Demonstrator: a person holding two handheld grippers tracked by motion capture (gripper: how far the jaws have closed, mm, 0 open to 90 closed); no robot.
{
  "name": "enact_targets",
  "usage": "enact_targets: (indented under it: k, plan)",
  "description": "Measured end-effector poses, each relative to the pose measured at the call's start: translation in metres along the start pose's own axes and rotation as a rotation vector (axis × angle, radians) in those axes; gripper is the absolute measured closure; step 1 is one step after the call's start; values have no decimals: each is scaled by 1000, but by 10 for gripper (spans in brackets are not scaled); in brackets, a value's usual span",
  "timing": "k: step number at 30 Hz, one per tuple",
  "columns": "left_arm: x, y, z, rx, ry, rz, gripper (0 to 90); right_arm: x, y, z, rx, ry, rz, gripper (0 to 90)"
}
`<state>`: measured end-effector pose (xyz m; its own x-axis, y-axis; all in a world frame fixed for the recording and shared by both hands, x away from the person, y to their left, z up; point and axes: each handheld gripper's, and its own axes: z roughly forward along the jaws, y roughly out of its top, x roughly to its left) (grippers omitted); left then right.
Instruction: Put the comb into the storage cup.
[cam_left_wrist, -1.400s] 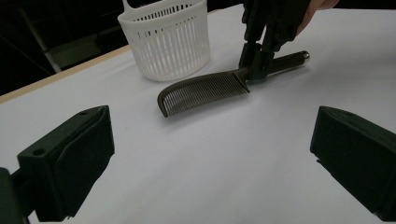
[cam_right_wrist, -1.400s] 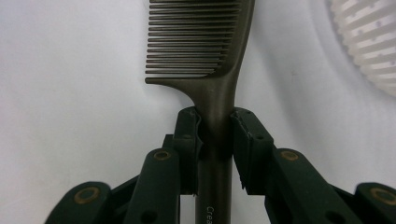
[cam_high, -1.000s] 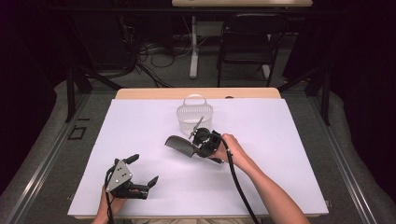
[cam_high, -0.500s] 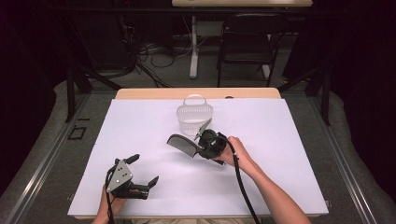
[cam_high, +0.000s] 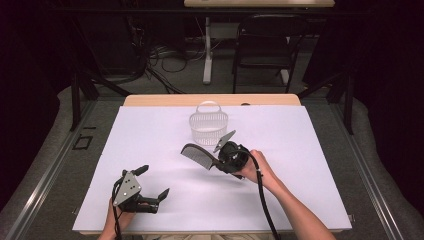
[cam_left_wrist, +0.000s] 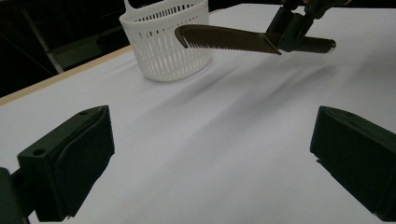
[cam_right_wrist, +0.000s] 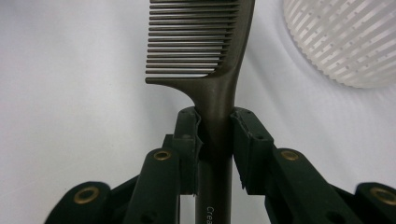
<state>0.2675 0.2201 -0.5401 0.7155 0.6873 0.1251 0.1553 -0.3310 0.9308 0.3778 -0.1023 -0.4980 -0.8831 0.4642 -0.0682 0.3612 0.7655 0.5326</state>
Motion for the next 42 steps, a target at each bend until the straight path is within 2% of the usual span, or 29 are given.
enact_targets:
  k: [12, 19, 42]
  plan:
    - [0, 0, 1, 2, -2, -1, 0, -2, -11, -16, -70, -8, 14, 727]
    - [0, 0, 0, 2, -1, -3, 0, -1, -17, -20, -94, -12, 21, 728]
    - [1, -1, 1, 3, -1, -7, 0, -9, -42, -37, -194, -60, 44, 728]
